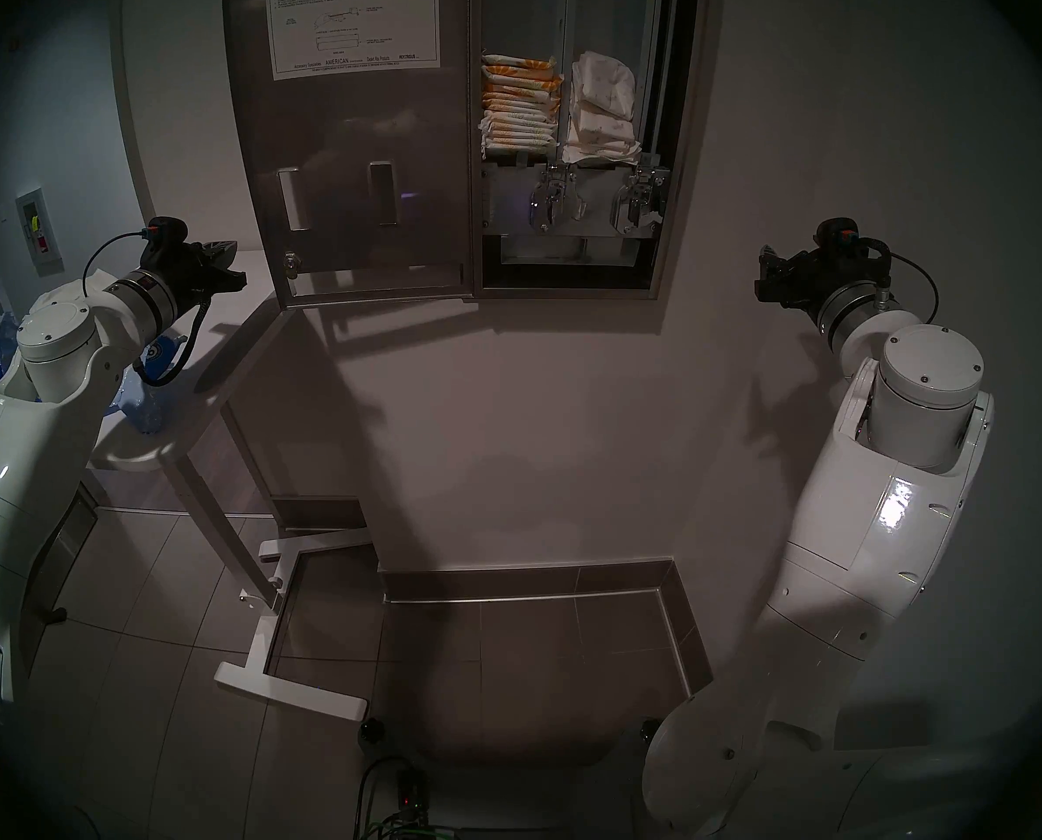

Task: Open the dispenser door, put the pads inside, close the door

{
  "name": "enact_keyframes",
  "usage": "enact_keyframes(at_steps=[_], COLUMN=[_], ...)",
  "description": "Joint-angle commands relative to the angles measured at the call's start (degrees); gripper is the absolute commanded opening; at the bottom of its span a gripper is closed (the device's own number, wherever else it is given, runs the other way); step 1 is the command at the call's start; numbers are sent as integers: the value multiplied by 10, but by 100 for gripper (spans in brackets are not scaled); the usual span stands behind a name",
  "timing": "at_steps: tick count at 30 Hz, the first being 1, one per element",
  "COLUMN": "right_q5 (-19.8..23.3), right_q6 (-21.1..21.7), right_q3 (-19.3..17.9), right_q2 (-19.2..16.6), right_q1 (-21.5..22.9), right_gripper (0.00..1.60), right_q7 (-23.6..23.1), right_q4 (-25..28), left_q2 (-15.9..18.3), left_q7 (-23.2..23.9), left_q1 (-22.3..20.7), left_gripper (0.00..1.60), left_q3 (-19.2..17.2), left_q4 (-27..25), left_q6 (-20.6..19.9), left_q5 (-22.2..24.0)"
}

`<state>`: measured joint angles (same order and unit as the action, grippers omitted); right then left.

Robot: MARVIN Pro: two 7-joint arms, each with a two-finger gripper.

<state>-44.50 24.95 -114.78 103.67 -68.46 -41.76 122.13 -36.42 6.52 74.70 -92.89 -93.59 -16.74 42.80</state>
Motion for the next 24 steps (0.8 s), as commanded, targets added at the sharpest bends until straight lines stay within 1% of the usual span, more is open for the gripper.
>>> enact_keyframes(at_steps=[1,7,8,9,11,12,13,20,21,24], right_q5=[2,2,2,2,2,2,2,3,3,3], right_q6=[-1,-2,-1,-2,-2,-2,-2,-1,-1,-1], right_q3=[6,6,6,6,6,6,6,6,6,6], right_q2=[-3,-3,-5,-2,-3,-2,-3,-3,-4,-3], right_q1=[12,12,12,12,12,12,12,12,12,12], right_gripper=[129,129,129,129,129,129,129,129,129,129], right_q7=[3,3,3,3,3,3,3,4,4,4], right_q4=[16,16,15,16,15,16,15,16,16,16], left_q2=[-2,-4,-8,-6,-10,-11,-14,-31,-37,-38], left_q7=[-4,-5,-5,-7,-6,-6,-6,1,8,15], left_q1=[-64,-80,-97,-83,-99,-97,-107,-131,-146,-143], left_gripper=[0,0,0,0,0,0,0,0,0,0], left_q3=[9,23,34,27,37,37,44,59,67,64], left_q4=[2,5,13,5,12,11,16,31,39,38], left_q6=[17,16,13,17,15,16,15,14,12,13], left_q5=[-1,-6,-8,-7,-10,-10,-13,-20,-19,-21])
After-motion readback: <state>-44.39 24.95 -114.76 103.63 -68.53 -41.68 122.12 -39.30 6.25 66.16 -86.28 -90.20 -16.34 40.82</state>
